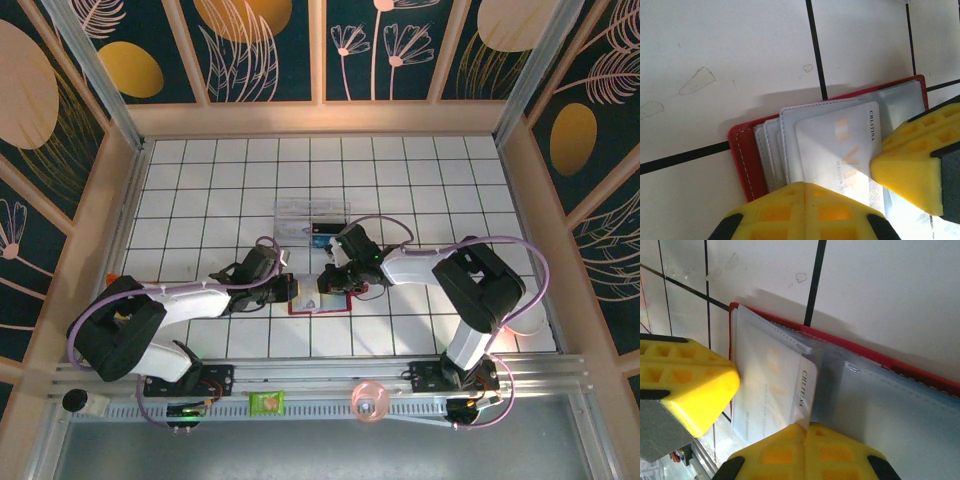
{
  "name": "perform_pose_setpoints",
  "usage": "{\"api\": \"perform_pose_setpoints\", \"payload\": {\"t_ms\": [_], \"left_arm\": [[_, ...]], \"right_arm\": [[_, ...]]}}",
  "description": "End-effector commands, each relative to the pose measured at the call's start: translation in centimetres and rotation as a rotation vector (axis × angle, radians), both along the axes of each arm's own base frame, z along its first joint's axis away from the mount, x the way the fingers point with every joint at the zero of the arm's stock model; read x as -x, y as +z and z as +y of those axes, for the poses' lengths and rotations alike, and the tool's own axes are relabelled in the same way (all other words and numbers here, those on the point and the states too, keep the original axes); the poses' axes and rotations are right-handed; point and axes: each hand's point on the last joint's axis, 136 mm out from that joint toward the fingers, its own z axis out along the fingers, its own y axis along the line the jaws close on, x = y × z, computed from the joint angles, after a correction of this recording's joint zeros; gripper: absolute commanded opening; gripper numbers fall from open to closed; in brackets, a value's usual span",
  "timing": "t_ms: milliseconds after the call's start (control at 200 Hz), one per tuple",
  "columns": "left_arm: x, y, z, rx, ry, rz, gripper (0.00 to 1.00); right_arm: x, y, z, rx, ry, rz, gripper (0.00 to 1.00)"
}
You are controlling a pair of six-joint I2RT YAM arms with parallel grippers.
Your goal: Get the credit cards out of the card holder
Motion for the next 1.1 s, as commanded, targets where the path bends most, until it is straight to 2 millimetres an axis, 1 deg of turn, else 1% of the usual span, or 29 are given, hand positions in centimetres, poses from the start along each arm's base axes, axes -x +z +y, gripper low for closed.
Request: {"api": "perform_pose_setpoints", "payload": {"t_ms": [0,280,435,535,766,926,1096], "left_arm": [[1.2,-1.7,1.1,-0.062,-0.014,0.044,0.0],[0.7,-1.3,0.9,-0.052,-0.011,0.022,0.0],[0.3,-0.9,0.6,-0.048,-0.012,0.003,0.0],[0.1,-0.9,0.5,-0.045,-0.016,-0.003,0.0],[-0.1,-0.8,0.3,-0.042,-0.02,-0.02,0.0],[-0.1,-0.9,0.1,-0.034,-0.031,-0.02,0.0],[-0.2,-1.0,-0.2,-0.029,-0.038,-0.015,0.0]], "right_arm": [[0.2,-0.2,-1.4,0.044,-0.034,-0.006,0.0],[0.2,0.7,-4.4,0.182,-0.091,-0.047,0.0],[0.1,2.1,-5.6,0.252,-0.083,-0.081,0.0],[0.1,3.0,-5.5,0.263,-0.073,-0.086,0.0],[0.2,3.5,-4.5,0.303,-0.027,-0.108,0.0],[0.3,3.4,-3.8,0.298,-0.003,-0.108,0.0],[0.4,3.0,-2.9,0.269,0.007,-0.101,0.0]]}}
